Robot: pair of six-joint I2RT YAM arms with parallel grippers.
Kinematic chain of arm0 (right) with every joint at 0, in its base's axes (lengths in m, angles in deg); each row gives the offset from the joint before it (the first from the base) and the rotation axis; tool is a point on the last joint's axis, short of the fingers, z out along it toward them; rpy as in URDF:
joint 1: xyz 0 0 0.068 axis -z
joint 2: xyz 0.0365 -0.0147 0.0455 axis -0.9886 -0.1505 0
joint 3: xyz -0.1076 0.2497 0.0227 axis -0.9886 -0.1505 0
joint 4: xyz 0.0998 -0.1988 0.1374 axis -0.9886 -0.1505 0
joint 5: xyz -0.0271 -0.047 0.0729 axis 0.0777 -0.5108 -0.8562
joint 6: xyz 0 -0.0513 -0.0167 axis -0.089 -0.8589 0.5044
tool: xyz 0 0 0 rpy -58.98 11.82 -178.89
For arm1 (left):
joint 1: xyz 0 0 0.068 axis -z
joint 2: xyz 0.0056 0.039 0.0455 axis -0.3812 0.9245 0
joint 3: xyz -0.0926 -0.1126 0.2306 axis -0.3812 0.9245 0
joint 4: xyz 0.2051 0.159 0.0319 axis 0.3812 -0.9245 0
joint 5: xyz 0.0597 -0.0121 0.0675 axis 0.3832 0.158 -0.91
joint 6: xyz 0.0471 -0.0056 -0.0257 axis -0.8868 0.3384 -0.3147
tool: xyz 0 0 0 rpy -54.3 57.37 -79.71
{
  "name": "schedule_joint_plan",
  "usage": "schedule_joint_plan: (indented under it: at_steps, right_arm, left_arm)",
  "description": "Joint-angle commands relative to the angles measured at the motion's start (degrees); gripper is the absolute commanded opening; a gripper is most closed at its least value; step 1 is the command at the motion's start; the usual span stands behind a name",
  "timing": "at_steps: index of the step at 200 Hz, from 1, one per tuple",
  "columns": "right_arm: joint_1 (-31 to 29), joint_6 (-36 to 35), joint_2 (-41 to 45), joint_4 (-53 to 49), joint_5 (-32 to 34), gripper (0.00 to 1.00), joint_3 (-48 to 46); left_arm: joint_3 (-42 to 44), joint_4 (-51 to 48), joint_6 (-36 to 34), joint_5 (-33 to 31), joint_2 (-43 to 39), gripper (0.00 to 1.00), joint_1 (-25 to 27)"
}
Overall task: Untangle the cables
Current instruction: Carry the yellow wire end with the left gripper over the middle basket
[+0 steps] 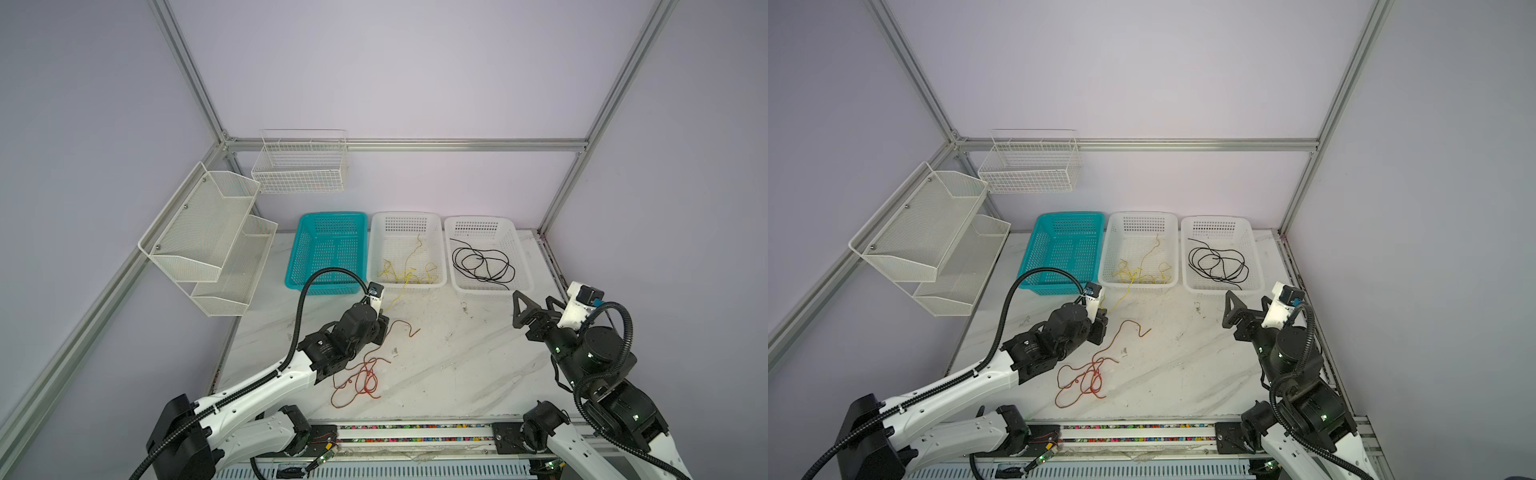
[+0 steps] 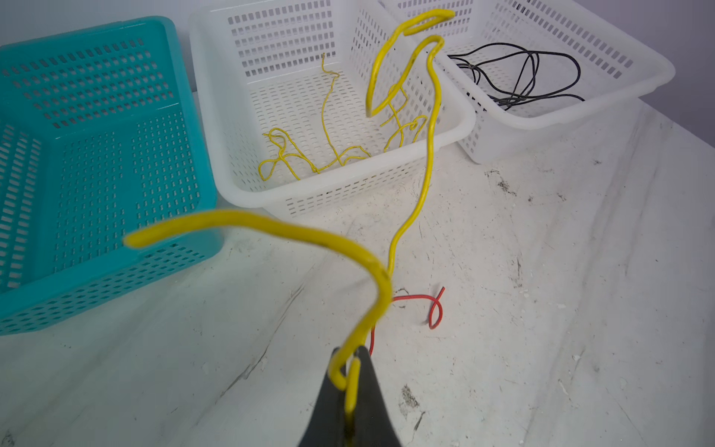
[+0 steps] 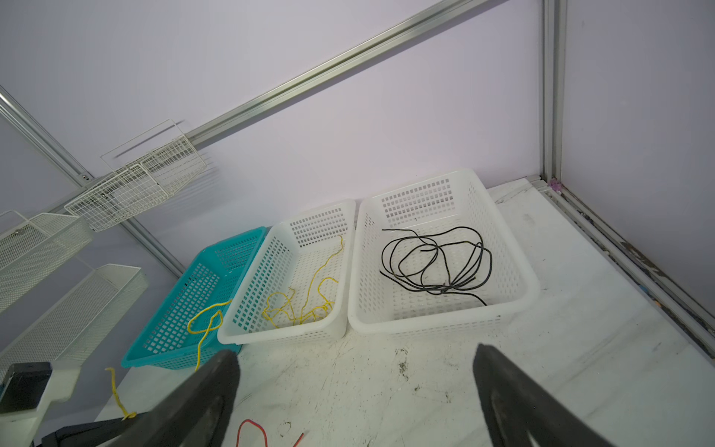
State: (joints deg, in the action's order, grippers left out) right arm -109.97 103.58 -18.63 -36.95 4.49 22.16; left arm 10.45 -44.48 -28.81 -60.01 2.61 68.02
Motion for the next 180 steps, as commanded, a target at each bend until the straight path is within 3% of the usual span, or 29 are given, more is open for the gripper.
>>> schedule_joint_plan:
  at_steps: [1, 95, 180]
  right_arm:
    - [-0.01, -0.94, 0.65, 1.20, 1.40, 0.97, -0.89]
    - [0.04, -0.94, 1.92, 1.26, 1.68, 0.97, -0.97]
    - [0.01, -0.92, 4.83, 1.17, 2.56, 0.97, -1.05]
  left_arm:
    - [-7.52, 5.31, -0.83, 2.33, 3.09, 0.00, -1.51]
    - [-22.86, 6.29, 4.85, 4.53, 21.01, 0.00, -9.68]
    - [-35.60, 5.73, 4.51, 7.06, 37.59, 0.00, -14.70]
